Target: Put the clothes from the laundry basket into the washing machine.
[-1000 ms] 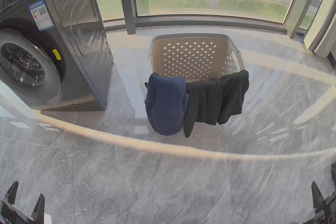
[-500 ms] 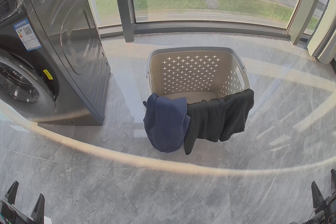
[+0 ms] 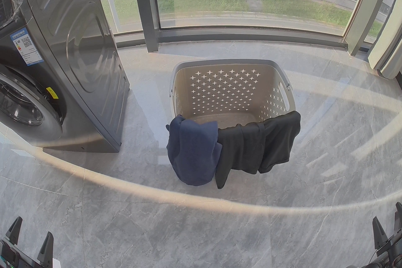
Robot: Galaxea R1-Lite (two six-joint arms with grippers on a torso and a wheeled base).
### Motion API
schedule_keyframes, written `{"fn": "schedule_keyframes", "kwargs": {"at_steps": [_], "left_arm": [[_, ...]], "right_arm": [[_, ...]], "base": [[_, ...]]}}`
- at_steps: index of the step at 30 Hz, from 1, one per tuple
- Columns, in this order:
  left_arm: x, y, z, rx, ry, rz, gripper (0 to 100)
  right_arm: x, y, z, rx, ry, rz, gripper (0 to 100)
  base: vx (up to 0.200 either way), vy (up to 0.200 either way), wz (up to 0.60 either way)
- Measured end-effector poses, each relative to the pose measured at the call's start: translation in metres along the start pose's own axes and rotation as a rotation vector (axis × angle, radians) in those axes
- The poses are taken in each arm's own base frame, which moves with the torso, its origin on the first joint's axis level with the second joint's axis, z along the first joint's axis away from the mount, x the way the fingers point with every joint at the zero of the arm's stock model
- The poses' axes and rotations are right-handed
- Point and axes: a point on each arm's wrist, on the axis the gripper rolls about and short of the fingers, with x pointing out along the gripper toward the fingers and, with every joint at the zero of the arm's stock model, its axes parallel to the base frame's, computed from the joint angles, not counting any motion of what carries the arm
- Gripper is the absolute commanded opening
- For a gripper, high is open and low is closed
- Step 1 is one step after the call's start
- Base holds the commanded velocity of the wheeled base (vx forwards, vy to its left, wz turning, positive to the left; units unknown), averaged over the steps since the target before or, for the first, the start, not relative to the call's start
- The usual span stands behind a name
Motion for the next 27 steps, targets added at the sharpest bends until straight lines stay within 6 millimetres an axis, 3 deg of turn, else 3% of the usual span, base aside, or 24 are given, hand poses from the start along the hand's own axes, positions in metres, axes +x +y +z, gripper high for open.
{"fn": "schedule_keyframes", "kwargs": {"at_steps": [3, 19, 27], "left_arm": [[0.0, 0.0, 0.0, 0.001, 0.0, 0.0, 100], [0.0, 0.0, 0.0, 0.0, 0.0, 0.0, 100], [0.0, 0.0001, 0.0, -0.002, 0.0, 0.002, 100]], "right_arm": [[0.0, 0.0, 0.0, 0.0, 0.0, 0.0, 100], [0.0, 0.0, 0.0, 0.0, 0.0, -0.001, 100], [0.0, 0.0, 0.0, 0.0, 0.0, -0.001, 100]], "base": [[0.0, 0.0, 0.0], [0.2, 0.0, 0.0], [0.0, -0.05, 0.0]]}}
